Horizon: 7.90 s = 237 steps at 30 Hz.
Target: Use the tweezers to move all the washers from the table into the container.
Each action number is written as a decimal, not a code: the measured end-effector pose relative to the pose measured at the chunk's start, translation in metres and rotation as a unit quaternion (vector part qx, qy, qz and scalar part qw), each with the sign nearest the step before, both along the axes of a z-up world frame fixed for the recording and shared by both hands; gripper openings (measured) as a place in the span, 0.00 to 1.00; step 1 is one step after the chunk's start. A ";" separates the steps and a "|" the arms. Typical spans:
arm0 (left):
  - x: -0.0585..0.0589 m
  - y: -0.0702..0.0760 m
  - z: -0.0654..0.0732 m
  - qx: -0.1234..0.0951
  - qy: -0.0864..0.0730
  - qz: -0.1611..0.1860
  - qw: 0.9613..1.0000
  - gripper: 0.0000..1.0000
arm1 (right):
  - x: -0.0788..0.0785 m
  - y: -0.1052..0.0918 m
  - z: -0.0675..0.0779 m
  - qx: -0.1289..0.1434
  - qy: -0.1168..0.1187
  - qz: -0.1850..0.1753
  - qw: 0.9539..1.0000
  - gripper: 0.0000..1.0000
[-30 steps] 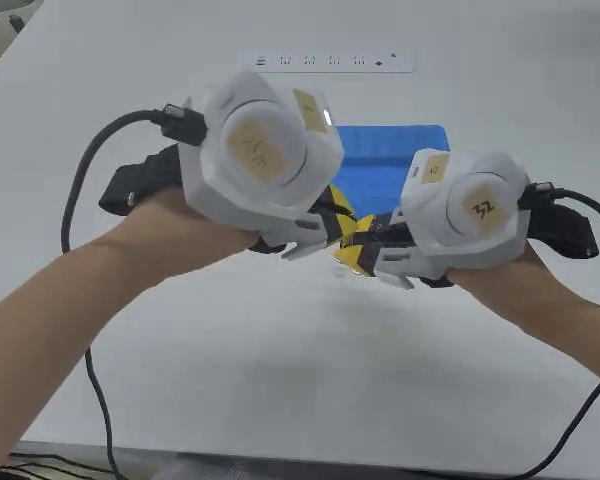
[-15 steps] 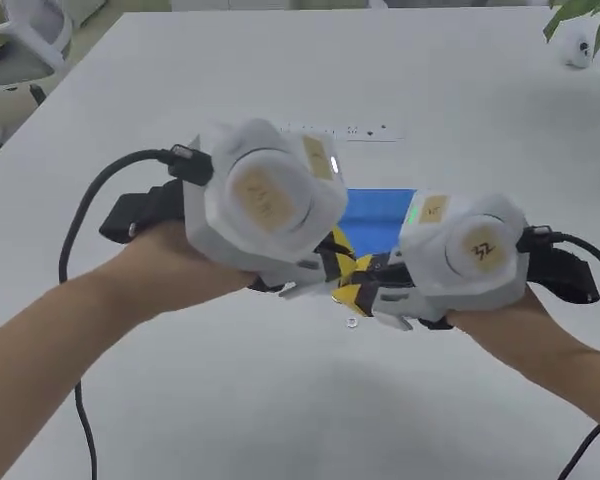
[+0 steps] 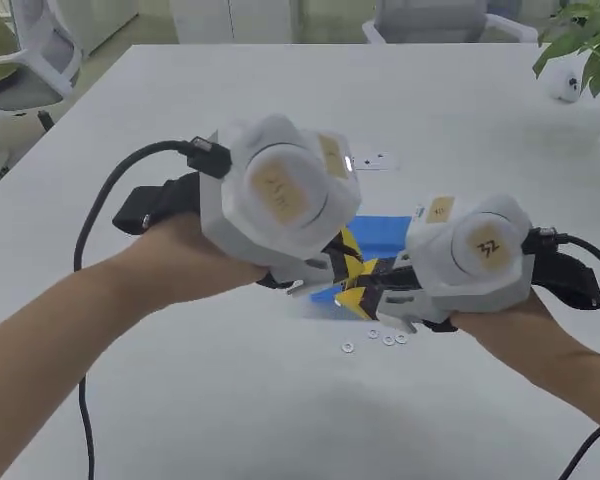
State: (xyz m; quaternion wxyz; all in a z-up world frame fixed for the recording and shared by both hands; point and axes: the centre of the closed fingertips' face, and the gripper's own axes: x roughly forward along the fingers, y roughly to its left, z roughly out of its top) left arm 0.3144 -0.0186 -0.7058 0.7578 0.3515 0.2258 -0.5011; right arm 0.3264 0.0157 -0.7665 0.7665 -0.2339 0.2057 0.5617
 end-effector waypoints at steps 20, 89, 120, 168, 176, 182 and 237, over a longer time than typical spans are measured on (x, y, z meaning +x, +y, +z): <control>0.034 0.007 -0.001 0.017 -0.014 0.002 1.000 0.00 | 0.037 0.009 0.000 0.000 -0.017 -0.013 1.000 0.04; 0.052 0.002 0.019 -0.021 -0.051 0.027 0.998 0.00 | 0.054 0.012 0.037 0.056 -0.027 -0.051 0.997 0.06; 0.000 0.002 0.003 -0.116 0.027 0.053 0.991 0.00 | 0.003 0.005 -0.004 0.015 -0.027 -0.021 0.999 0.04; -0.004 -0.001 -0.063 -0.056 0.039 0.016 0.998 0.00 | 0.000 -0.002 -0.069 0.001 0.052 -0.046 0.998 0.08; -0.004 -0.004 -0.063 -0.052 0.039 0.007 0.998 0.00 | -0.002 -0.005 -0.070 -0.018 0.038 -0.030 0.999 0.07; -0.002 -0.002 -0.064 -0.047 0.040 0.010 0.998 0.00 | -0.002 -0.004 -0.070 -0.044 0.016 -0.001 0.999 0.04; 0.061 -0.008 -0.011 -0.012 -0.045 -0.001 0.999 0.00 | 0.070 -0.006 -0.014 -0.029 -0.027 -0.051 0.998 0.03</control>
